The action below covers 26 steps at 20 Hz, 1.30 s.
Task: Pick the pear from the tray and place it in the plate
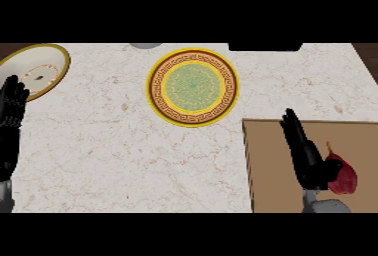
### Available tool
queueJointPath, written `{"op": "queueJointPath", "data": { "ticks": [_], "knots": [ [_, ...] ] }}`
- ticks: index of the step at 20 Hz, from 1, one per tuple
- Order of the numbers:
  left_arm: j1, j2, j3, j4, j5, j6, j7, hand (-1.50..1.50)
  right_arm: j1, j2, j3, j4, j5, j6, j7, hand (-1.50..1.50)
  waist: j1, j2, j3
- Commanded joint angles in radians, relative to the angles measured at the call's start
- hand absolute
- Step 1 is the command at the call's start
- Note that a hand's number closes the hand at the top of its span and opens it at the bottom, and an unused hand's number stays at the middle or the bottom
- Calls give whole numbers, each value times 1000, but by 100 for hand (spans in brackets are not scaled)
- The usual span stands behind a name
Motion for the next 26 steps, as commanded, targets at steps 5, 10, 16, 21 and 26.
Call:
{"op": "queueJointPath", "data": {
  "ticks": [5, 10, 16, 21, 26],
  "knots": [
    [-123, -29, -70, -44, 53, -87, 121, 0, -308, -23, -23, -116, -155, 193, 131, 150, -13, 23, -11],
    [-171, -58, -94, 5, 93, -119, 169, 0, -214, -208, 104, -24, 306, -44, 290, 150, -39, 25, -15],
    [-190, -49, -61, 82, 102, -163, 146, 0, -98, 38, -66, -128, 59, -170, 108, -150, -39, 24, -11],
    [-142, -56, -45, 4, 108, -196, 180, 0, -42, -45, -148, -246, 60, -159, 99, -150, -21, 21, -12],
    [-171, -68, -44, 7, 94, -182, 204, 0, -7, -262, -184, -396, 111, -80, 336, -150, -30, 19, -13]
  ]
}}
